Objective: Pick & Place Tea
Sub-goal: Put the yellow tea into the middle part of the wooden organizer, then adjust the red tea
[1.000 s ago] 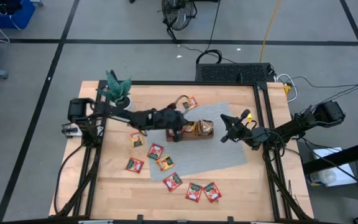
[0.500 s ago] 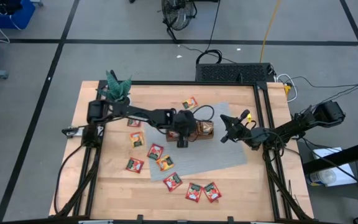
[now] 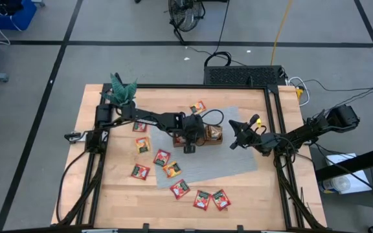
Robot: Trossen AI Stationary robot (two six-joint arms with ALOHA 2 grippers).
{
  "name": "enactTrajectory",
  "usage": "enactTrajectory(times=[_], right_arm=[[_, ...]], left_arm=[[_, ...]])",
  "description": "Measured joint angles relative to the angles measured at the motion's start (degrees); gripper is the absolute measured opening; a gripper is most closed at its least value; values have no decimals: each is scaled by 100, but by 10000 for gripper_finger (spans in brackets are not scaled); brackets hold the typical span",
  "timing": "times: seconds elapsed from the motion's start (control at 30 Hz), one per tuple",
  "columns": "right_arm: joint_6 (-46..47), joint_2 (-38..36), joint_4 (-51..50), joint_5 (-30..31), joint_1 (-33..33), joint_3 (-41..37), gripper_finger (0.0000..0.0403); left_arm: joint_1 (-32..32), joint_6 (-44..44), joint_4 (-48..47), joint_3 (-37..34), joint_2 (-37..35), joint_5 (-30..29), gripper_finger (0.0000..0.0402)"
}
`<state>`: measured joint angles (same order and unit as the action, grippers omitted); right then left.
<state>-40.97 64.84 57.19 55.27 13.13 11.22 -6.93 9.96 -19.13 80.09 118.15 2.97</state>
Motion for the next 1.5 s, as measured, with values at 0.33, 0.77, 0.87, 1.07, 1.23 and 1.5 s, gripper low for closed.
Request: enactTrajectory(times=[0.33,0.77,0.87,1.07,1.23,1.5], right_arm=[[-7,0,-4,2,0,0,0],[-15,0,-4,2,0,0,0],[-17,0,-6,2,0,0,0],[-17,0,-6,4,0,0,0],[-9,0,-4,4,-1,0,0],[-12,-2,-7,3,-2,0,0]], left_arm=[[-214,-68,-196,-2,-2,-1,1],[-286,-197,-279,-7,-4,-1006,2],[-189,-79,-232,-7,-4,-1255,2],[8,-65,-106,-9,-35,-1429,6],[238,192,-175,-13,-349,-2027,8],[332,-210,-1682,-7,-1399,-2240,3]])
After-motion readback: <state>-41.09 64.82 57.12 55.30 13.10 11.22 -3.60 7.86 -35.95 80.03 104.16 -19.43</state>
